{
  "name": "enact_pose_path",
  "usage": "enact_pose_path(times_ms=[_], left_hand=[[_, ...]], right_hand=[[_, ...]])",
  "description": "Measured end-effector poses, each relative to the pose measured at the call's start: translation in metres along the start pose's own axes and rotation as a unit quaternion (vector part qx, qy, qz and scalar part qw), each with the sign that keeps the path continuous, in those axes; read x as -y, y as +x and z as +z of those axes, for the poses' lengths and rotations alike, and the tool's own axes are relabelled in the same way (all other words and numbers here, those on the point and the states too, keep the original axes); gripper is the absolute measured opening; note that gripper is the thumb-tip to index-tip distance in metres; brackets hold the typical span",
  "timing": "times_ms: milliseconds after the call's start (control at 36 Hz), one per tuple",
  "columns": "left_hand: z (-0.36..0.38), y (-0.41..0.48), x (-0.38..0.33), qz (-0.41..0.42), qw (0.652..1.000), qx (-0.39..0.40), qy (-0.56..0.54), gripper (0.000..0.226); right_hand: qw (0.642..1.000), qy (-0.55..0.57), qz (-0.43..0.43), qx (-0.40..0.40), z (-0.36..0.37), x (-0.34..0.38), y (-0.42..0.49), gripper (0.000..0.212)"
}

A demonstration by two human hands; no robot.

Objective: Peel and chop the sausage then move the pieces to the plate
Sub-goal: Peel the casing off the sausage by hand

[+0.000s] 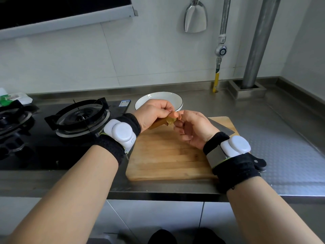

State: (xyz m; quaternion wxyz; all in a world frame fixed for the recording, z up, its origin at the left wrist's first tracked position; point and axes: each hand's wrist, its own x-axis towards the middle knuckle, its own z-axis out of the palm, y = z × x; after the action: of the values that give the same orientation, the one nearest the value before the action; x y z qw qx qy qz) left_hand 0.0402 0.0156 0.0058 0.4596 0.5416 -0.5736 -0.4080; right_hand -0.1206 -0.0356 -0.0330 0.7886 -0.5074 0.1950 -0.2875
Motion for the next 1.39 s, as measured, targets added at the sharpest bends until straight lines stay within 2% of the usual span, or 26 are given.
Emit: enact_pose_path(times_ms=[167, 306, 444, 583, 667, 750, 806, 944, 1083, 1167, 1222, 1306, 1389], left_hand=[[0.005, -0.001, 0.0, 0.01, 0.999, 0.01, -0.045, 0.005], [0.007, 0.002, 0.003, 0.008, 0.994, -0.046, -0.095, 0.019], [0.014, 0.005, 0.004, 0.002, 0.988, -0.053, -0.146, 0.023], [0.015, 0.009, 0.007, 0.01, 0.995, -0.052, -0.083, 0.019], [0.014, 0.013, 0.013, 0.005, 0.995, -0.099, -0.029, 0.013], [0.015, 0.013, 0.016, -0.007, 0.99, -0.139, 0.006, 0.035], [0.017, 0.011, 0.018, -0.014, 0.99, -0.133, 0.033, 0.047], [0.023, 0.006, 0.02, -0.027, 0.993, -0.075, 0.088, 0.03], [0.027, 0.006, 0.024, -0.016, 0.997, -0.078, -0.001, 0.014], [0.028, 0.005, 0.026, -0.012, 0.996, -0.072, -0.059, 0.016], [0.03, 0.003, 0.025, -0.012, 0.993, -0.081, -0.084, 0.022], [0.032, 0.001, 0.021, -0.007, 0.988, -0.106, -0.112, 0.051], [0.034, 0.001, 0.019, -0.01, 0.985, -0.11, -0.132, 0.054]], right_hand=[[0.999, -0.011, -0.006, -0.029, -0.001, -0.002, 0.002, 0.025], [0.997, -0.042, -0.005, -0.065, 0.0, -0.004, 0.004, 0.023], [0.995, -0.015, -0.001, -0.096, 0.0, -0.002, 0.005, 0.021], [0.988, 0.071, -0.009, -0.138, -0.002, 0.002, 0.005, 0.018], [0.978, 0.14, -0.021, -0.154, -0.003, 0.003, 0.006, 0.018], [0.97, 0.187, -0.039, -0.152, -0.005, 0.003, 0.007, 0.018], [0.97, 0.188, -0.051, -0.142, -0.005, 0.003, 0.007, 0.015], [0.975, 0.167, -0.066, -0.129, -0.006, 0.003, 0.005, 0.015], [0.982, 0.128, -0.06, -0.128, -0.005, 0.002, 0.005, 0.016], [0.984, 0.105, -0.065, -0.131, -0.005, 0.001, 0.004, 0.024], [0.984, 0.092, -0.069, -0.138, -0.004, 0.001, 0.004, 0.027], [0.985, 0.071, -0.072, -0.138, -0.002, 0.001, 0.004, 0.031], [0.987, 0.055, -0.07, -0.136, -0.001, 0.001, 0.004, 0.031]])
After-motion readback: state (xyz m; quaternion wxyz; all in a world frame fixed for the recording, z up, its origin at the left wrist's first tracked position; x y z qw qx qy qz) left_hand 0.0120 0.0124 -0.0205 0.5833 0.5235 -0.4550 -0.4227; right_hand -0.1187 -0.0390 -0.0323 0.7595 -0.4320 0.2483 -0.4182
